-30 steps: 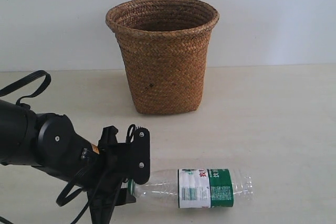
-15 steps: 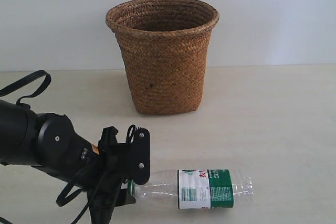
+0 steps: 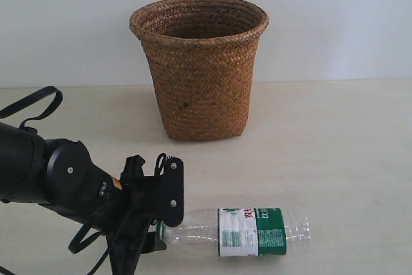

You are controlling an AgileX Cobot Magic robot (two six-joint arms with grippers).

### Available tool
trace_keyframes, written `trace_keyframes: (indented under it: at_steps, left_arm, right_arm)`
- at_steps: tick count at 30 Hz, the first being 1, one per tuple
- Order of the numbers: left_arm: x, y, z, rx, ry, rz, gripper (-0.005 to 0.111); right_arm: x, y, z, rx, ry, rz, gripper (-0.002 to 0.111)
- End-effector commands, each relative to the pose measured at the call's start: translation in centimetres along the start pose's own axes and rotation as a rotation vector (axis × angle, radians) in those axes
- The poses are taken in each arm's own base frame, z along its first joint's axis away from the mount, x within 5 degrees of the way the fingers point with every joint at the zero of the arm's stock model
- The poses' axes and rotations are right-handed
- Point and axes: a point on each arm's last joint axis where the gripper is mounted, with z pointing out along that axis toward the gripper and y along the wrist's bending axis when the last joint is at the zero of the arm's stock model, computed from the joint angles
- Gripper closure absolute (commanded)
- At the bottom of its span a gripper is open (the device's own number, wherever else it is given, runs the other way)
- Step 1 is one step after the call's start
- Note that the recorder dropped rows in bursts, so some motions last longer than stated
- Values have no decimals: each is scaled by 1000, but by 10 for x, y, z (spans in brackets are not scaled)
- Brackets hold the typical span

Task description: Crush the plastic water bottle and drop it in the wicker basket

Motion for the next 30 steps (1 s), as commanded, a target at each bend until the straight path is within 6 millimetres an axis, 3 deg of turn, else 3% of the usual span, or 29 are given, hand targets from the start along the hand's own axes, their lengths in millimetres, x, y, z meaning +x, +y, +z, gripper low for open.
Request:
trace_keyframes:
  at_steps: [1, 7, 15, 17, 18, 22, 25, 30]
  left_arm:
    - [-2, 0, 0, 1, -3, 4, 103]
    - [-2, -1, 0, 3, -2, 4, 103]
    - [-2, -1, 1, 4, -1, -3, 103]
    - [-2, -1, 1, 4, -1, -3, 103]
    - [-2, -1, 1, 4, -1, -3, 103]
    - [-2, -1, 1, 6, -1, -3, 103]
    - [-2, -2, 1, 16, 1, -3, 103]
    - [-2, -2, 1, 22, 2, -3, 103]
  right_arm:
    - [-8, 0, -1, -3, -88, 33, 107]
    - [-21, 0, -3, -8, -239, 79, 107]
    - [-24, 0, -4, -12, -271, 108, 107]
    - [-26, 0, -4, -50, -291, 318, 107]
    - [-27, 1, -5, -88, -293, 530, 107]
    - [-22, 5, -3, -179, -199, 1054, 107]
    - [-21, 7, -3, -212, -158, 1226, 107]
    - [-23, 6, -4, -218, -176, 1246, 107]
